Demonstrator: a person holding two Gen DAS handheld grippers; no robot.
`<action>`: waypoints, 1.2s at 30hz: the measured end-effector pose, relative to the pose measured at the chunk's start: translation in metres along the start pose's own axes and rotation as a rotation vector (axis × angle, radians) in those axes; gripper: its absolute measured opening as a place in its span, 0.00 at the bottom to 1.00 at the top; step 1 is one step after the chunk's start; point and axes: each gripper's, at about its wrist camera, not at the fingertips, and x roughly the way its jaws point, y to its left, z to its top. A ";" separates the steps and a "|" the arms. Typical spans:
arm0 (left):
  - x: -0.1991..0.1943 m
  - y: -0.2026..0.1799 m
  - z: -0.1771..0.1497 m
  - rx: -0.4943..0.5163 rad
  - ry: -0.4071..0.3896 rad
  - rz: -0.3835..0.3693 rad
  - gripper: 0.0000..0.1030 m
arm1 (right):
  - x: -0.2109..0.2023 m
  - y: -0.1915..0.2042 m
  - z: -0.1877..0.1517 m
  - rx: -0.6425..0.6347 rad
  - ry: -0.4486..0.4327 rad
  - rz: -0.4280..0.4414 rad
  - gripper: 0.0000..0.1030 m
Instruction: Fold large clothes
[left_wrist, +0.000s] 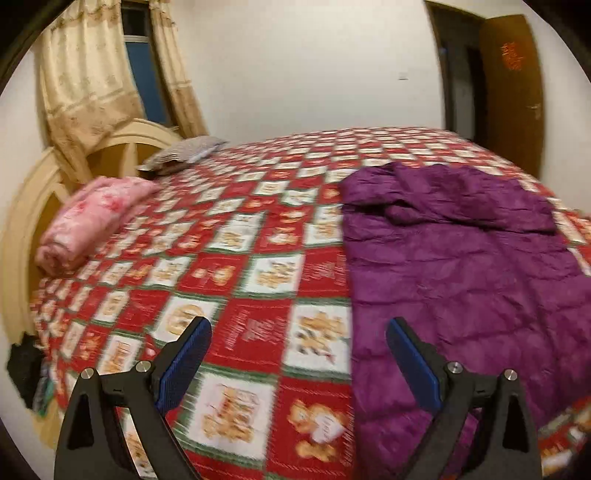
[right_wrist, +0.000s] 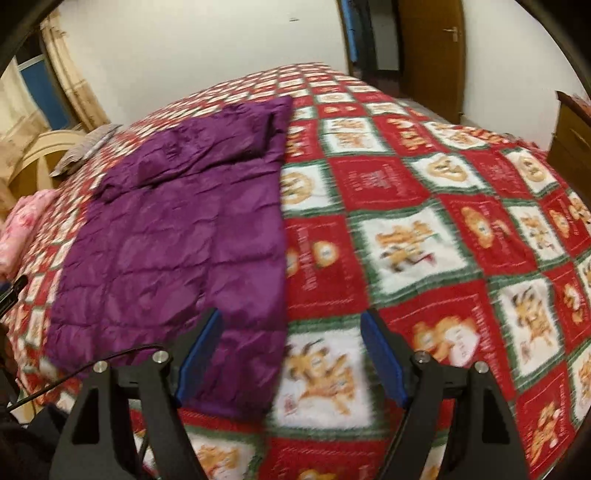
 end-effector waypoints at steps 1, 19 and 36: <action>0.005 -0.003 -0.007 0.005 0.032 -0.030 0.93 | 0.001 0.003 -0.003 -0.010 0.006 0.022 0.78; 0.054 -0.048 -0.050 0.036 0.196 -0.259 0.20 | 0.045 0.031 -0.033 -0.023 0.029 0.038 0.19; -0.091 0.004 0.031 0.012 -0.218 -0.331 0.04 | -0.096 0.037 0.013 0.006 -0.293 0.296 0.07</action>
